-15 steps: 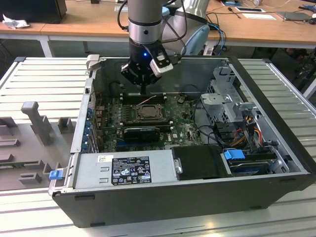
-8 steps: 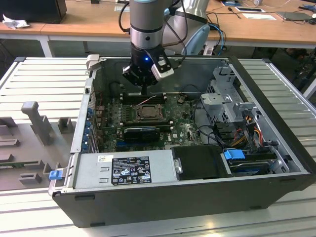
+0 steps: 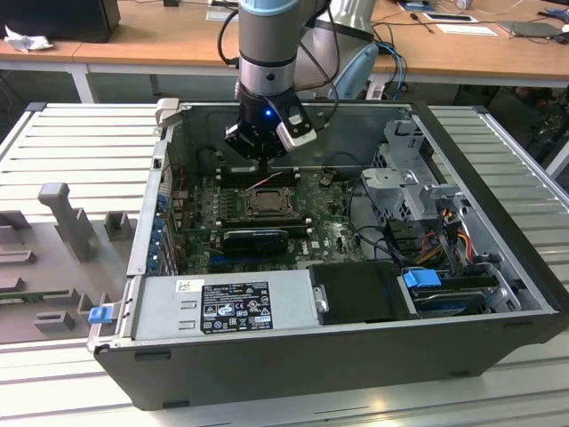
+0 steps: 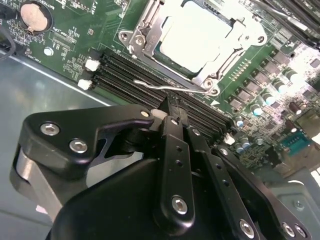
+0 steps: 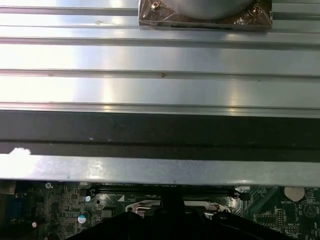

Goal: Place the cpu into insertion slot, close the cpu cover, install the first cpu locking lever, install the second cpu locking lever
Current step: 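Install the first cpu locking lever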

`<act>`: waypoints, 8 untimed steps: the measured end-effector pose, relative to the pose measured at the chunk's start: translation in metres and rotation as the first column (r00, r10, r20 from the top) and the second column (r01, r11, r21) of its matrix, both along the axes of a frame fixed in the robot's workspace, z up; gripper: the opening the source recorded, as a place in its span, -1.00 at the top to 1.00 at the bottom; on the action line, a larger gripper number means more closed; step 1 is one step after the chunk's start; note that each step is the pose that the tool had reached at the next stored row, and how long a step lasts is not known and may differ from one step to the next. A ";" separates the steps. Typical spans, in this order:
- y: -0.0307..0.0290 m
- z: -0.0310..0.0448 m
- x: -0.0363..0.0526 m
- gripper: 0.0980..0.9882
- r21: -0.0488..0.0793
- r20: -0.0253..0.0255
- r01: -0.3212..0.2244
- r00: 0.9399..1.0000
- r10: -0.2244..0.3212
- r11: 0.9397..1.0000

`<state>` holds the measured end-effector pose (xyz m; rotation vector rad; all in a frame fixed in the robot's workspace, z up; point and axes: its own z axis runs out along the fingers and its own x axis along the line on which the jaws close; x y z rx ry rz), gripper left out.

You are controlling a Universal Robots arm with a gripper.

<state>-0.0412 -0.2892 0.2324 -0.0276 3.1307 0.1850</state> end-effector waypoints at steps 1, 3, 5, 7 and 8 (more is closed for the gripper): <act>0.0000 -0.0008 0.0011 0.98 0.000 0.000 0.000 1.000 0.000 1.000; 0.0000 -0.0014 0.0021 0.98 0.000 0.000 0.000 1.000 0.000 1.000; 0.0000 -0.0023 0.0030 0.98 0.000 0.000 0.000 1.000 0.000 1.000; 0.0000 -0.0031 0.0039 0.98 0.000 0.000 0.000 1.000 0.000 1.000; 0.0000 -0.0035 0.0044 0.98 0.000 0.000 0.000 1.000 0.000 1.000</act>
